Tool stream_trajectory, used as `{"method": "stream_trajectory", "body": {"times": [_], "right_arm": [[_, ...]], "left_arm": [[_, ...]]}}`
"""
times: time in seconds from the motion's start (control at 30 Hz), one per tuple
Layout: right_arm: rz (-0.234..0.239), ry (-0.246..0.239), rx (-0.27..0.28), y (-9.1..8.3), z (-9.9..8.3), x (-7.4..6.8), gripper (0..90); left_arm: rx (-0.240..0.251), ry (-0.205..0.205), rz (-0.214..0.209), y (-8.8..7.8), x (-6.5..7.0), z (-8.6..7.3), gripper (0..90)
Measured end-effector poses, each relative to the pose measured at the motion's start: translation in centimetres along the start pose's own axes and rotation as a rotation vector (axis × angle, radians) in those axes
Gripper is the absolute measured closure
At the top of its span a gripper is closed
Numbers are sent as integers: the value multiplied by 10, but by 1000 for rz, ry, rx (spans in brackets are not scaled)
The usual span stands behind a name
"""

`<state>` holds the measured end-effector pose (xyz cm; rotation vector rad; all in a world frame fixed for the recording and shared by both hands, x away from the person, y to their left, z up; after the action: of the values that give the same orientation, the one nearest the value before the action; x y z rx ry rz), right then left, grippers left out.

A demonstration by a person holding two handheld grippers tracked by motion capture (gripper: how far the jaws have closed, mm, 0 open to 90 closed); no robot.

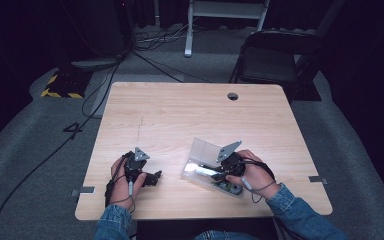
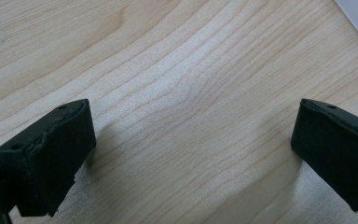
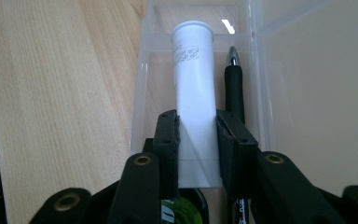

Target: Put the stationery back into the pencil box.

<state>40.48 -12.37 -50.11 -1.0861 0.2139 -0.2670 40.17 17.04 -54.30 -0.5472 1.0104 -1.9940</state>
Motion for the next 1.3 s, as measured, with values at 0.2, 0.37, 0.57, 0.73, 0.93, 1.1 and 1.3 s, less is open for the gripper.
{"method": "stream_trajectory", "body": {"times": [0.2, 0.37, 0.57, 0.73, 0.93, 1.1, 1.3], "right_arm": [[5, 2, -1, 3, -1, 1, 713], [8, 27, 3, 4, -1, 2, 712], [6, 31, 7, 5, -2, 4, 710], [-6, 32, 10, 5, -2, 5, 710], [-16, 29, 10, 7, -3, 6, 707], [-20, 35, 14, 7, -2, 6, 694], [-21, 39, 22, 6, -2, 5, 673]], "left_arm": [[-4, -1, -3, 0, 0, 0, 2], [-2, -2, -3, 0, 0, 0, 2], [-3, 0, -2, 0, 0, 0, 1], [-3, -1, -2, 0, 0, 0, 2], [-3, -1, -2, 0, 0, 0, 2], [-2, -1, -3, 0, 0, 0, 2], [-3, -1, -2, 0, 0, 0, 1]]}}
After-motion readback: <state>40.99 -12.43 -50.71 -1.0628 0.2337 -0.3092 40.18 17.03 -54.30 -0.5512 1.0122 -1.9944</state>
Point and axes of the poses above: each handheld gripper's, and its own axes: y roughly forward along the jaws, z roughly out of its top, x roughly to its right, the point moved 5 cm from there along y, roughly forward along the jaws, and after that the axes turned 6 degrees about -x, right-handed, at the moved point
